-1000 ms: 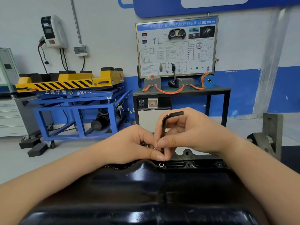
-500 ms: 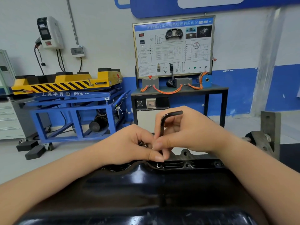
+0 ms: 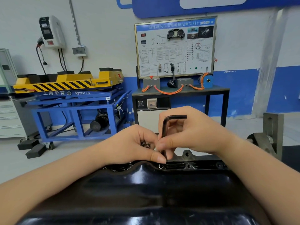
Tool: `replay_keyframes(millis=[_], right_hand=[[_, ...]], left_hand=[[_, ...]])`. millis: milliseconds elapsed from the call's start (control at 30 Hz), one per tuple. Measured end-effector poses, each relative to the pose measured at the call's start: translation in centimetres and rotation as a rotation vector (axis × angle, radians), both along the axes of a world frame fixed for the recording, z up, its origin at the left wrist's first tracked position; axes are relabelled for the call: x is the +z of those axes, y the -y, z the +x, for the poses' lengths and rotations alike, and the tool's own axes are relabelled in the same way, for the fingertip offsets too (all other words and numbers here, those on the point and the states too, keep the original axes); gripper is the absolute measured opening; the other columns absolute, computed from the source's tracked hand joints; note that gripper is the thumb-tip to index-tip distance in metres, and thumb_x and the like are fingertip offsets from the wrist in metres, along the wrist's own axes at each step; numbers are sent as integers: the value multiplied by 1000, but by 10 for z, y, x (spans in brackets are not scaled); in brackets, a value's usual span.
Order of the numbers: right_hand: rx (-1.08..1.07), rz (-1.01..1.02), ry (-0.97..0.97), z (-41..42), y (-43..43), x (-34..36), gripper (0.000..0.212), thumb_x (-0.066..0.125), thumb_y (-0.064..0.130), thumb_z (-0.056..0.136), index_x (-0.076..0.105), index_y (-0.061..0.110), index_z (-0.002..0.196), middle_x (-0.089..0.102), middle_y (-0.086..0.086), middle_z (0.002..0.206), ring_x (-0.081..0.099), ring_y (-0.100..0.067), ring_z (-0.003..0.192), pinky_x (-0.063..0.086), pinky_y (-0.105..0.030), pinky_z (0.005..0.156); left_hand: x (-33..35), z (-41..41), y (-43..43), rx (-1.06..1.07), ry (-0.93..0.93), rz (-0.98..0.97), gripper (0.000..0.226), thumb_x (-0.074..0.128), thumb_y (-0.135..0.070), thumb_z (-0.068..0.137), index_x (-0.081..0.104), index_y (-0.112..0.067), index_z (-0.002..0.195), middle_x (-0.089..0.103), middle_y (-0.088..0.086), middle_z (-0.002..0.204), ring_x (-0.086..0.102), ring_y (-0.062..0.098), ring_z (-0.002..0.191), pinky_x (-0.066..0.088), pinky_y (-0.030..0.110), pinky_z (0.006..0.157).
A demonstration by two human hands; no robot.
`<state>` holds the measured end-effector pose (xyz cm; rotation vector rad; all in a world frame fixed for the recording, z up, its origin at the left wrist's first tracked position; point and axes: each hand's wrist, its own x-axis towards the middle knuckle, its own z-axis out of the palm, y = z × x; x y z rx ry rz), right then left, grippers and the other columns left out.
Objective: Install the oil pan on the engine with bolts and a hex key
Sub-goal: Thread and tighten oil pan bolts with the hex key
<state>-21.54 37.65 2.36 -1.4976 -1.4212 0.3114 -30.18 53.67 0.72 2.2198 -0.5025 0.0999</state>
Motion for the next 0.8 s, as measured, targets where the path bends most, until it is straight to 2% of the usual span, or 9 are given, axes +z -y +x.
replay_keyframes(millis=[100, 167, 300, 400, 500, 633, 700, 733, 800], right_hand=[[67, -41, -16, -1, 3, 2, 8, 73, -1, 76, 65, 1, 80, 67, -23, 81, 64, -32, 64, 57, -35, 61], [139, -87, -77, 2, 6, 2, 15, 64, 0, 82, 68, 13, 87, 72, -10, 85, 67, -18, 64, 56, -26, 61], [145, -122, -80, 5, 7, 0, 21, 55, -5, 88, 68, 11, 89, 73, -6, 81, 70, -16, 67, 57, -25, 65], [42, -100, -7, 2, 4, 1, 5, 67, -3, 80, 67, -4, 85, 71, -21, 82, 69, -25, 66, 60, -34, 66], [-26, -64, 66, -1, 1, 2, 31, 77, 6, 71, 59, -14, 85, 64, -30, 82, 67, -36, 69, 58, -41, 68], [6, -80, 111, -6, 3, 2, 19, 76, 5, 73, 61, -5, 78, 65, -21, 77, 64, -18, 64, 54, -21, 63], [92, -98, 29, -5, 4, 2, 7, 70, 5, 77, 67, 5, 84, 69, -17, 81, 64, -14, 62, 54, -21, 64], [128, -102, -20, -3, 6, 1, 10, 66, 5, 80, 68, 10, 88, 71, -12, 84, 65, -13, 61, 54, -22, 64], [178, -120, -52, -1, 8, 2, 21, 57, -1, 87, 68, 14, 94, 72, -4, 89, 67, -13, 65, 56, -25, 66]], left_hand=[[0, 0, 0, -10, -5, -20, 32, 71, -8, 77, 71, -39, 71, 66, -17, 69, 56, -3, 66, 43, 10, 69], [-2, 0, 0, 18, -2, -21, 33, 71, -12, 76, 65, -39, 58, 60, -19, 59, 52, -5, 60, 42, 9, 67], [-4, 2, -3, 57, 21, 24, 37, 71, -16, 77, 58, -38, 51, 48, -13, 53, 43, 2, 56, 41, 14, 64], [-3, 1, -3, 59, 48, 47, 24, 73, -26, 72, 65, -44, 59, 51, -1, 57, 45, 7, 57, 42, 17, 62], [-2, 0, -3, 26, 28, 15, 10, 74, -31, 70, 70, -40, 68, 54, 9, 58, 47, 8, 56, 41, 15, 60], [-2, 1, -4, 3, 27, 25, 29, 75, -12, 73, 71, -40, 67, 61, -15, 60, 52, -4, 57, 41, 8, 63], [-3, 2, -4, 29, 1, 10, 11, 74, -10, 72, 71, -18, 64, 65, -11, 66, 57, -1, 64, 43, 12, 68], [-4, 2, -5, 57, 0, 5, 15, 74, -12, 71, 66, -5, 61, 65, -5, 67, 58, 2, 65, 44, 15, 70], [-6, 2, -5, 87, 16, -13, 28, 75, -15, 70, 56, -17, 50, 60, -6, 61, 54, 2, 61, 45, 15, 69]])
